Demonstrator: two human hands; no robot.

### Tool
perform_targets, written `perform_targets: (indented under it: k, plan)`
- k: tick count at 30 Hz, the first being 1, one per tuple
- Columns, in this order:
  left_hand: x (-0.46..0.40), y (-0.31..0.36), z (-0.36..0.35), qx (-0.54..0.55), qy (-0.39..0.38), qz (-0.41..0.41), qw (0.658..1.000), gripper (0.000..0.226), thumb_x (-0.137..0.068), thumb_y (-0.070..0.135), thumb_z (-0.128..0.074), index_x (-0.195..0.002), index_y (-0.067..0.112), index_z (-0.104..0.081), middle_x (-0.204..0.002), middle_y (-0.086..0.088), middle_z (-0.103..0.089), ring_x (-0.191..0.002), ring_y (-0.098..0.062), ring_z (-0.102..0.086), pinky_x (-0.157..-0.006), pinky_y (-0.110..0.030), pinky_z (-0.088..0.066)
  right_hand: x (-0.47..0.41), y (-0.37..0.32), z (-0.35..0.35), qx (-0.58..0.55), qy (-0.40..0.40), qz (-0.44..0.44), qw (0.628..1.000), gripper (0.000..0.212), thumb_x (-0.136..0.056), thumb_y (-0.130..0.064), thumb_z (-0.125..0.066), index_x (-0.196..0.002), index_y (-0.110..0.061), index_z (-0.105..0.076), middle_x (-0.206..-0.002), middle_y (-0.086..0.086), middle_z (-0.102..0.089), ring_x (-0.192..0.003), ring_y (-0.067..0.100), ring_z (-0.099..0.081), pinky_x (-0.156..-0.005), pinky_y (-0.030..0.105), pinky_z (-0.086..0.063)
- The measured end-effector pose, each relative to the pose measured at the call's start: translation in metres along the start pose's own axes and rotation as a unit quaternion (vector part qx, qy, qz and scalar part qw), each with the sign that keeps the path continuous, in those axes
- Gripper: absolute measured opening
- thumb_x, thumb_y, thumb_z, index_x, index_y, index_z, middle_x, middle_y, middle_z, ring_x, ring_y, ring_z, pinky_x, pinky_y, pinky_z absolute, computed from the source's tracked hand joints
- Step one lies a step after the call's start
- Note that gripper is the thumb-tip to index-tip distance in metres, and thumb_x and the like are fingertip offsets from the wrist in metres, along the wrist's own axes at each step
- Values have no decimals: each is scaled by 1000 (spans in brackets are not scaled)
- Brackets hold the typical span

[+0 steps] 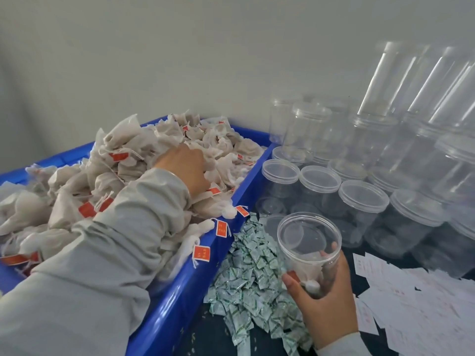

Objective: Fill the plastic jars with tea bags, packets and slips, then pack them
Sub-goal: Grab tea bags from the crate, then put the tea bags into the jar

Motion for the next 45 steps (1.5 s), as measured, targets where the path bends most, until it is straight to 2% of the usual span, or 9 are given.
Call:
perform_targets:
  k: [9,16,20,22,24,27,33,38,45]
  plan:
    - [3,-4,-2,15,-117,-27,993,52,-91,8,-46,-141,20,-40,-138,-6,-48,-124,-24,-46,-100,-30,-36,0,-2,-3,-11,-10,15,1000,93,-42,-46,-87,-122,-62,-42,-126,-23,-56,-114,14,-60,-85,39,-57]
    - [0,-8,38,45,117,-30,992,33,-84,4,-46,-111,12,-63,-107,-10,-65,-104,-30,-57,-84,-29,-40,0,-7,-3,7,-6,18,1000,96,-47,-34,-85,-128,-54,-39,-129,-20,-54,-114,1,-57,-81,16,-53]
    - [15,-9,59,309,245,-19,919,11,-82,13,-62,-91,17,-65,-71,9,-57,-70,-14,-56,-66,-22,-35,1,-6,-3,32,-16,2,999,108,-43,-47,-85,-139,-39,-36,-135,-13,-50,-121,7,-53,-98,31,-50]
    - [15,4,53,451,190,-41,871,8,-82,17,-68,-85,22,-62,-73,9,-61,-63,-6,-58,-60,-20,-43,2,-6,-3,42,-19,-11,999,112,-41,-50,-84,-140,-36,-35,-136,-11,-49,-123,10,-51,-102,35,-46]
    - [19,28,43,530,111,-84,836,13,-84,18,-69,-80,27,-61,-75,2,-64,-56,-7,-60,-51,-16,-48,2,-8,-2,46,-14,-9,999,110,-41,-51,-83,-139,-37,-35,-136,-12,-48,-123,5,-50,-100,22,-43]
    - [32,67,28,471,44,-168,865,11,-81,26,-70,-82,33,-62,-70,7,-64,-50,4,-50,-50,-13,-42,2,-8,-2,53,-7,-7,999,106,-46,-39,-86,-139,-33,-36,-136,-11,-48,-122,1,-49,-90,2,-39]
    - [60,114,-3,452,-103,-248,851,16,-79,19,-74,-83,30,-64,-75,4,-71,-60,-7,-65,-62,-23,-56,1,-8,-3,61,-7,-5,998,104,-56,-14,-90,-143,-20,-34,-139,1,-47,-127,17,-48,-105,46,-43]
    - [69,124,-11,457,-137,-253,842,14,-81,18,-72,-85,28,-63,-69,14,-69,-64,-7,-68,-63,-16,-54,0,-4,-1,52,0,-13,999,105,-55,-14,-91,-143,-19,-34,-138,3,-47,-126,20,-49,-101,50,-44]
    - [47,83,36,389,80,-205,895,11,-85,14,-64,-84,24,-68,-73,19,-63,-66,7,-58,-69,-6,-45,1,-5,0,69,6,-11,998,102,-56,-14,-91,-142,-20,-36,-137,2,-48,-126,19,-49,-105,46,-42]
Point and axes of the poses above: each hand's wrist, its own x-axis away from the middle knuckle, its own z-axis out of the back of the hand, y = z × x, the point moved 8 cm from there along -x, towards the middle knuckle
